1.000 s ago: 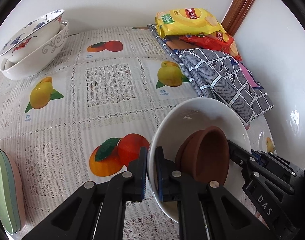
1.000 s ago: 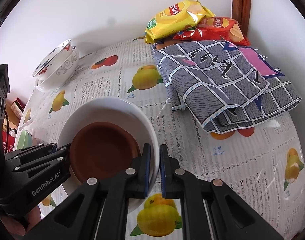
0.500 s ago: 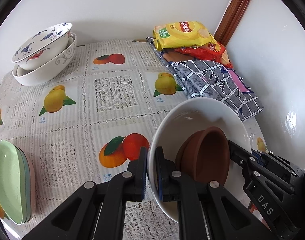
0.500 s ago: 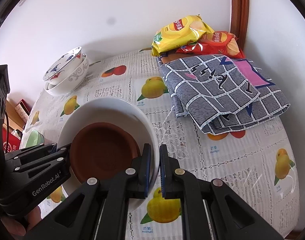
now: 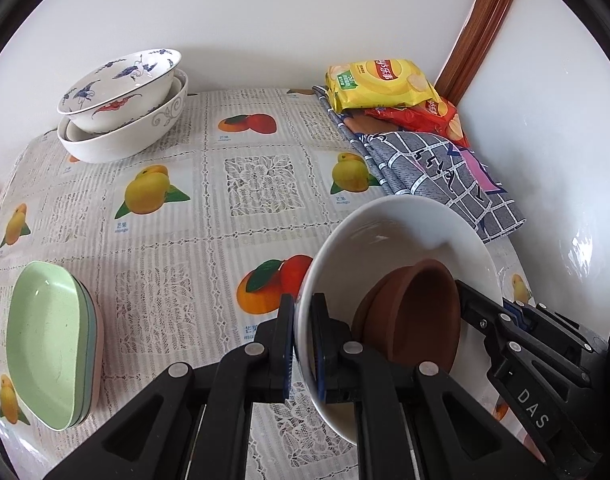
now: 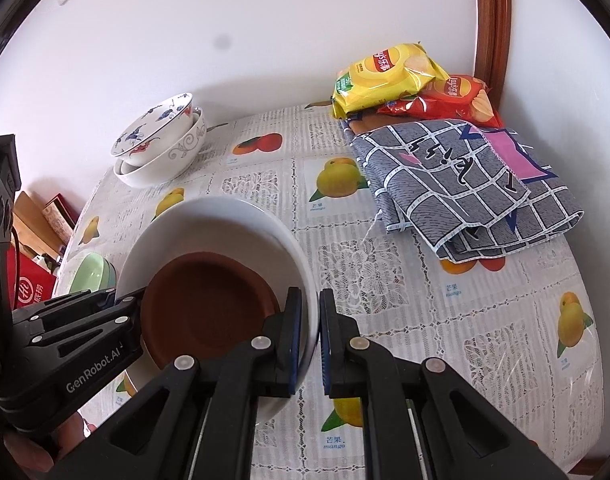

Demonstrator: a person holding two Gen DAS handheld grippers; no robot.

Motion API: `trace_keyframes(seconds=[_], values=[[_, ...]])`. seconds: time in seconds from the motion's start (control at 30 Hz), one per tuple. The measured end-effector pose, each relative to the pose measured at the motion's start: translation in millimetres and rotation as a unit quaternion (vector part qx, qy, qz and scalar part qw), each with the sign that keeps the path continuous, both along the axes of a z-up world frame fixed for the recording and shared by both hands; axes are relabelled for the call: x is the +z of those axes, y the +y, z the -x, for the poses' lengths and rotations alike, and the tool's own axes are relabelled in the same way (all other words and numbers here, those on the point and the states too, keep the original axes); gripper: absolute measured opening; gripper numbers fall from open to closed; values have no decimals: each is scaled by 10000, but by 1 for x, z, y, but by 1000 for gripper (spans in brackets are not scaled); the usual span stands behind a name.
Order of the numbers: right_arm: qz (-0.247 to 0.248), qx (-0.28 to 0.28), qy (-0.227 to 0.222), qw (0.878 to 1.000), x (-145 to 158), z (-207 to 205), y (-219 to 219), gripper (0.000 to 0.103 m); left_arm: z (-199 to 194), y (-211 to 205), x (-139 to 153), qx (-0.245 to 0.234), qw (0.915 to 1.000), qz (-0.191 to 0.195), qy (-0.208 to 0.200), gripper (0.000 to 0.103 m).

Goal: Organize plates and bowls
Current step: 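Lift the white bowl with both tools and carry it over the green plate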

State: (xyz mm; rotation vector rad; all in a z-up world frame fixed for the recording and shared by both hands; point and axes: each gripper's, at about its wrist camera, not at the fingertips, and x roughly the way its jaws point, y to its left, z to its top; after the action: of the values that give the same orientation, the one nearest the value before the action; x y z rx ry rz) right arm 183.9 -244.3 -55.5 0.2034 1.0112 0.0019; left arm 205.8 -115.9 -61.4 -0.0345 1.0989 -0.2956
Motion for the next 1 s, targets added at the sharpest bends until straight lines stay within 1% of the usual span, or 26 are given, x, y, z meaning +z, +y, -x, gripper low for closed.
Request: trace_keyframes(seconds=[0.37,1.0], values=[[-60,248,-16,9997,5,-9,38,8,0,40,7,260,9997,-1,-49,9],[-23,700,-8,9975,6,-40,122,8,-11,125,9,746,9972,77,-56,9]])
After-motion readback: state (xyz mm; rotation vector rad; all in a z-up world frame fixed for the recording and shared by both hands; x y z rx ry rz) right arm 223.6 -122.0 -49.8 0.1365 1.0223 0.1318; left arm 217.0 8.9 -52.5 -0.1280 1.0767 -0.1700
